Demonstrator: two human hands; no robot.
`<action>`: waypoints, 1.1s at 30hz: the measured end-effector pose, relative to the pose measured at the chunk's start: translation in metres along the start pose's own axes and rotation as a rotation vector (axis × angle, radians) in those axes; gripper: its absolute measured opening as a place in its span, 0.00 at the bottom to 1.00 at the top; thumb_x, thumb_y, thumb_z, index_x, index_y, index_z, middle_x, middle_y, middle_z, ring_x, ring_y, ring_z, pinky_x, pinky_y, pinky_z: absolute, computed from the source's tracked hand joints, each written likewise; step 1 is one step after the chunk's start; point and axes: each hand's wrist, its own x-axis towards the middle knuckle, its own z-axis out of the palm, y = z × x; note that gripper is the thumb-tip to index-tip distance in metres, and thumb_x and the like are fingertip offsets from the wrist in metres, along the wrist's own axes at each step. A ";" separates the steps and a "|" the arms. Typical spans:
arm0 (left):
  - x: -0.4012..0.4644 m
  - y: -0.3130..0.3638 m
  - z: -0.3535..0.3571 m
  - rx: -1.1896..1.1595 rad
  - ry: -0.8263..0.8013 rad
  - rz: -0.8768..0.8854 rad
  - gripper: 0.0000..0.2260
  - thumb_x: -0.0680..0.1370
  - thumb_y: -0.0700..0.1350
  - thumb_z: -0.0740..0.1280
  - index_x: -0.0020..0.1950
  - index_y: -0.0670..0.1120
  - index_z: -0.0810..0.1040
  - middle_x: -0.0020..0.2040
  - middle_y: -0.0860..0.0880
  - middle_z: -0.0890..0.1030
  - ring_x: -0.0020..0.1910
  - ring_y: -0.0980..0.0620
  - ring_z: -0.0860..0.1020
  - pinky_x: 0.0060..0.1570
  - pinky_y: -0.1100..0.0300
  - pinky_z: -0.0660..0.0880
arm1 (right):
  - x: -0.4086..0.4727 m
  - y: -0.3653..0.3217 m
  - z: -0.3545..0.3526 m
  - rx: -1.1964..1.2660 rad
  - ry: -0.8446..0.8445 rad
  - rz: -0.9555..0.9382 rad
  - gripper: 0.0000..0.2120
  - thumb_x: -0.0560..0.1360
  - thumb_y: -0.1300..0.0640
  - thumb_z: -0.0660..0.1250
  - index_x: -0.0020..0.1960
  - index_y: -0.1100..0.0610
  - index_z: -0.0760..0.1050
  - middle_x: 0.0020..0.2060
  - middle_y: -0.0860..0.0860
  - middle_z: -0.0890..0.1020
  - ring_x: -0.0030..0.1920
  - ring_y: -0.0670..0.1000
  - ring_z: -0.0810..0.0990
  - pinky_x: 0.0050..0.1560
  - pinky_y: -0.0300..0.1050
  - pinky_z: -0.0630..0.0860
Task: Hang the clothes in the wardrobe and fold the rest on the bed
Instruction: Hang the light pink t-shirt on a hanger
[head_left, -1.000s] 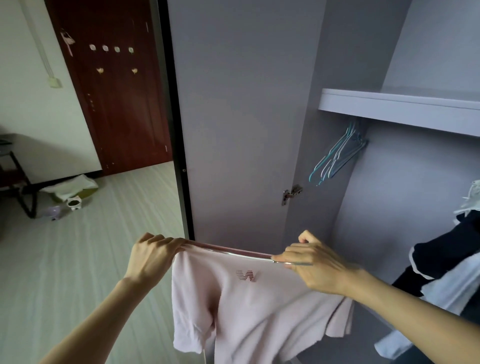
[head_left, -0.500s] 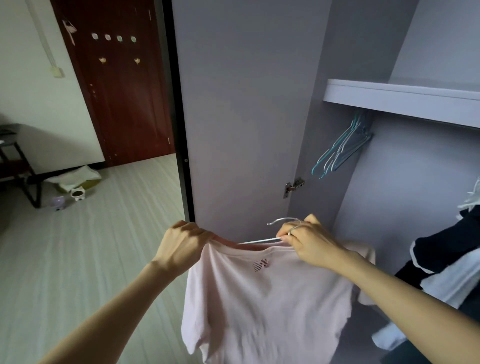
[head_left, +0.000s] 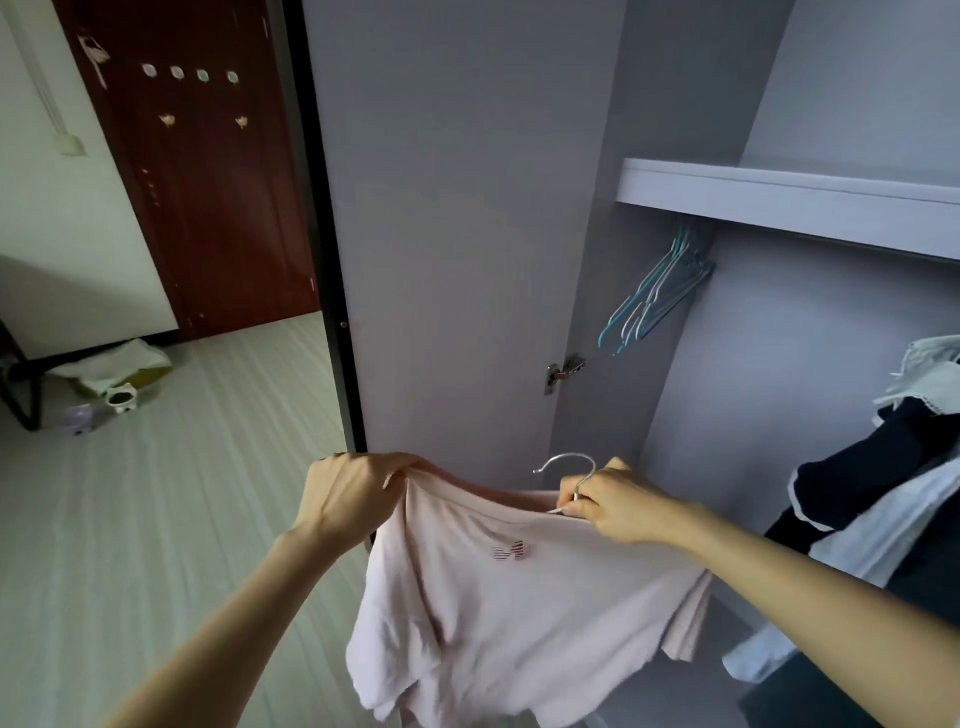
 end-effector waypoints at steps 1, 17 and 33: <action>0.000 0.001 -0.002 -0.019 0.016 0.017 0.15 0.73 0.44 0.65 0.52 0.63 0.81 0.35 0.54 0.81 0.34 0.46 0.79 0.31 0.62 0.66 | -0.001 0.000 0.000 0.003 0.030 -0.009 0.10 0.80 0.52 0.57 0.51 0.50 0.78 0.43 0.45 0.81 0.49 0.55 0.72 0.57 0.44 0.65; 0.017 0.005 0.015 -0.602 -0.234 -0.101 0.13 0.77 0.56 0.64 0.48 0.48 0.80 0.35 0.54 0.78 0.38 0.51 0.76 0.41 0.59 0.69 | -0.023 0.004 -0.057 0.599 0.544 -0.014 0.08 0.77 0.69 0.60 0.43 0.66 0.76 0.26 0.37 0.75 0.30 0.38 0.71 0.35 0.29 0.65; 0.053 0.066 0.015 -0.439 -0.263 0.186 0.12 0.77 0.57 0.64 0.53 0.55 0.82 0.53 0.58 0.82 0.53 0.50 0.78 0.53 0.57 0.74 | -0.047 0.022 -0.046 0.499 0.496 0.116 0.11 0.77 0.66 0.61 0.39 0.55 0.74 0.26 0.38 0.75 0.31 0.35 0.72 0.36 0.28 0.65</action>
